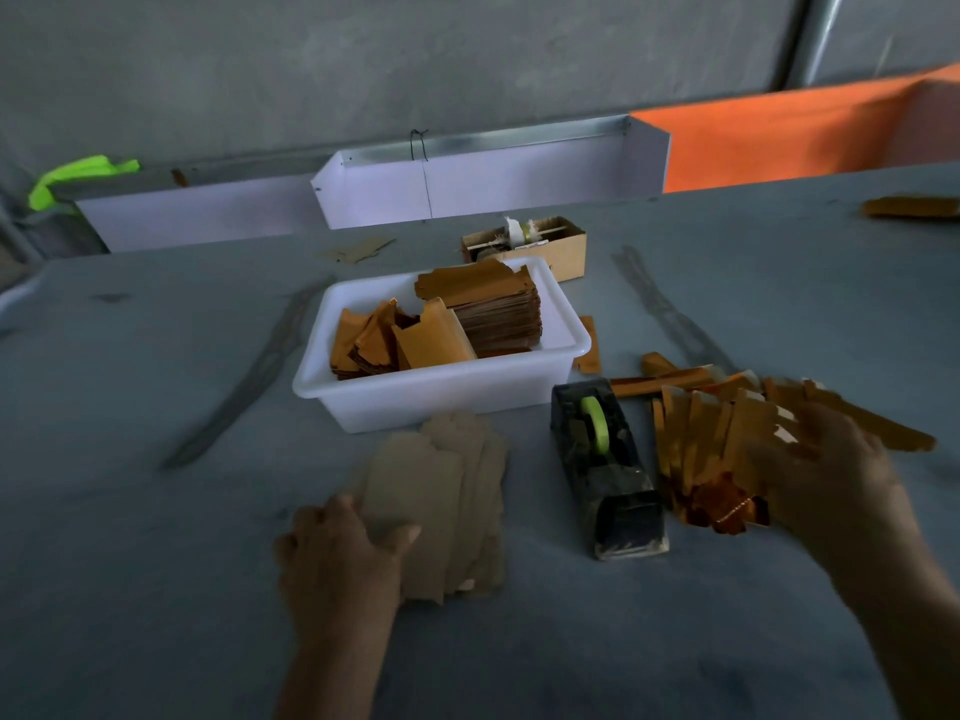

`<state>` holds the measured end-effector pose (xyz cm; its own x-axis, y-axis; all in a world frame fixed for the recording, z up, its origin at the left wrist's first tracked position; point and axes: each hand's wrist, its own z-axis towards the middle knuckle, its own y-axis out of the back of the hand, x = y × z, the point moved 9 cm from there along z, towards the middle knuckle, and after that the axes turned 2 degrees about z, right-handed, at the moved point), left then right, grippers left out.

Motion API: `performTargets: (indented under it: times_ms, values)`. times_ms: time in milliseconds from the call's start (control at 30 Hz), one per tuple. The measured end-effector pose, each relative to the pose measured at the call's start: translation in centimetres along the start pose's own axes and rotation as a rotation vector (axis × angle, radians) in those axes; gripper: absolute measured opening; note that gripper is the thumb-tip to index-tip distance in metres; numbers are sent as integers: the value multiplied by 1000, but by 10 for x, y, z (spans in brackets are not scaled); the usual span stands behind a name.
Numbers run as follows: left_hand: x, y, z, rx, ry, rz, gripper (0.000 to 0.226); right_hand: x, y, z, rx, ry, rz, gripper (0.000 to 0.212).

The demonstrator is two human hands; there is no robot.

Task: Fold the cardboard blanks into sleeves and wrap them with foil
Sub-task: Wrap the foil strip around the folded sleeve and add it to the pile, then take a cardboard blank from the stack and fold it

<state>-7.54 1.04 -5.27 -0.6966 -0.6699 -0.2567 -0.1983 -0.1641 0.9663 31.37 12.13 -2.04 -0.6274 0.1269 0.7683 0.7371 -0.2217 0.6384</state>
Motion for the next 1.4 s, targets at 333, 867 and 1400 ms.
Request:
performTargets:
  times_ms: [333,867,1400]
  values:
    - [19,24,15,-231,47,-303,17,7,4,-34,-114,117,-34,33]
    - [-62,10,-50,262,-113,-1264,18,71,-85,-111,518,-4,615,39]
    - [-88,2,-74,328,-182,-1150,14,57,-79,-108,423,71,464,14]
